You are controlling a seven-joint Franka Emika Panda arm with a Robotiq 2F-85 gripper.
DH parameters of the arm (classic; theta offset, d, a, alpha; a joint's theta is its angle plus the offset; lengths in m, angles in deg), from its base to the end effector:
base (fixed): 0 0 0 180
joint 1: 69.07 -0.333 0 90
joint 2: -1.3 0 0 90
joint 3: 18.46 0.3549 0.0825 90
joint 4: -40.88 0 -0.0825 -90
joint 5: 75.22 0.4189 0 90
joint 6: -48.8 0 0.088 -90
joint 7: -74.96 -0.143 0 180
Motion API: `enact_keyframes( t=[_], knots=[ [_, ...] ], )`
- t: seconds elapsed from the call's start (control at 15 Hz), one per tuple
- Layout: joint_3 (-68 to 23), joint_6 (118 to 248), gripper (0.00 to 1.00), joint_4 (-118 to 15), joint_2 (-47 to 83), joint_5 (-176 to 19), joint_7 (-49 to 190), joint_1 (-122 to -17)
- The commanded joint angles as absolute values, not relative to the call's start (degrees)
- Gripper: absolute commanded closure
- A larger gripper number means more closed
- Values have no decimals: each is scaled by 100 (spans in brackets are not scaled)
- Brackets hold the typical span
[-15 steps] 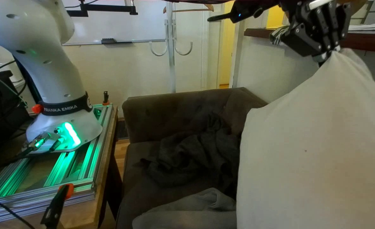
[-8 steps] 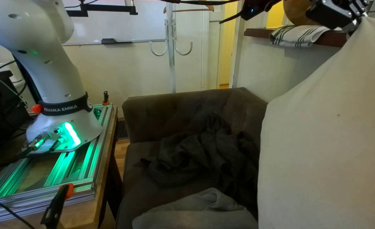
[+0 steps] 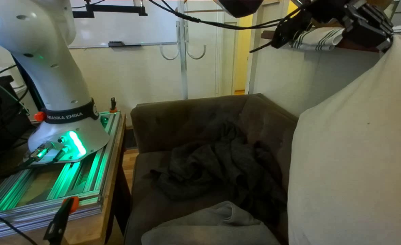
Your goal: Put the left pillow upside down
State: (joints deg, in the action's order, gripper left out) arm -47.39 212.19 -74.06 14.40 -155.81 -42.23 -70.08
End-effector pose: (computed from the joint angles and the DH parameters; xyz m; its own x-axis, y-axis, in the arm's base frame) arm 0.6200 -0.2647 0.3861 0.1056 -0.6107 0.7848 -0.8588 -0.4539 -0.2377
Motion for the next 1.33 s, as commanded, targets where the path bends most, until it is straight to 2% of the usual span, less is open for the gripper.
enact_keyframes(
  t=[0.0, 0.33, 0.6, 1.07, 1.13, 1.27],
  knots=[
    [-4749, 21219, 94, -7366, 1465, -15589, -4223, -7014],
    [-4744, 21387, 99, -7455, 1439, -15774, -4345, -7061],
    [-4872, 20562, 99, -7112, 1478, -17757, -5969, -7631],
    [-4650, 18965, 99, -7775, 1572, -20435, -8124, -8051],
    [-3688, 18878, 99, -7950, 1434, -20500, -8112, -7159],
    [-3332, 19576, 99, -8076, 1436, -20442, -8245, -6718]
  ],
)
